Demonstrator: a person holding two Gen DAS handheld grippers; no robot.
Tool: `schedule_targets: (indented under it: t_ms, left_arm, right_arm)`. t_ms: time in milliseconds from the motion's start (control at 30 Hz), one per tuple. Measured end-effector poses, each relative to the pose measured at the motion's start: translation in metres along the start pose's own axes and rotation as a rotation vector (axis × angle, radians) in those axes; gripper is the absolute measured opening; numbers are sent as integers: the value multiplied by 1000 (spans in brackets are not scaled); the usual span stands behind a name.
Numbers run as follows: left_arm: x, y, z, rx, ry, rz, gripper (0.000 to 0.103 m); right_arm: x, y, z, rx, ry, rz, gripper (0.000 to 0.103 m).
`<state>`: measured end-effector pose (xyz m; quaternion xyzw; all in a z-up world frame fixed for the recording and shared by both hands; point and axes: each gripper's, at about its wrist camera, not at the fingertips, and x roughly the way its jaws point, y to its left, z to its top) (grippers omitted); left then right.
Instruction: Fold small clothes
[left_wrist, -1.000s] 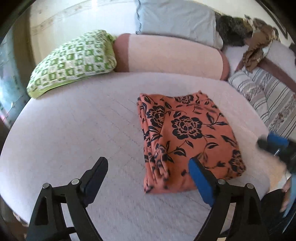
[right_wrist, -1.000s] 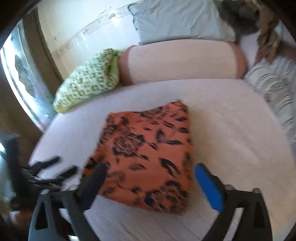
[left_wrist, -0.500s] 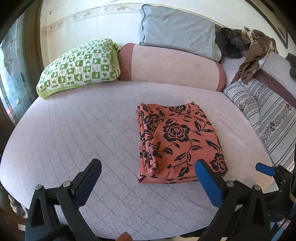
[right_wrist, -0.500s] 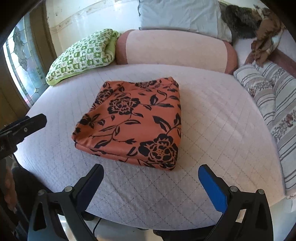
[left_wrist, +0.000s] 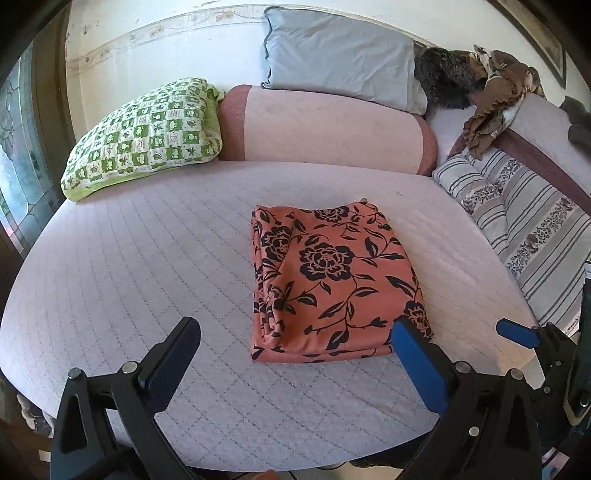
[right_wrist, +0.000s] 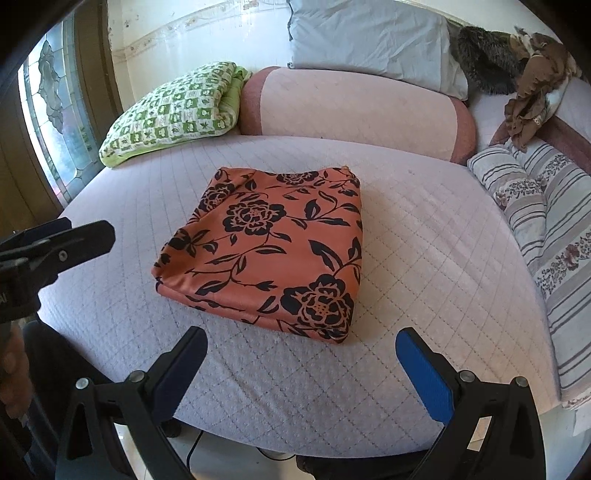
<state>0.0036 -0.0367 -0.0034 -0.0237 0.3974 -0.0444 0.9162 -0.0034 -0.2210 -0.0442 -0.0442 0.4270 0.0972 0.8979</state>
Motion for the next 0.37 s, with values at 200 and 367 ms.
schedule_targets:
  t_ms: [200,367]
  left_arm:
    - [7,3,3,-26,21,-25,103]
    - [12,3,7,-23,25,-16,103]
  right_arm:
    - [1,1,1,-4,1,2,103]
    - [4,3,3,-13,8,4,103]
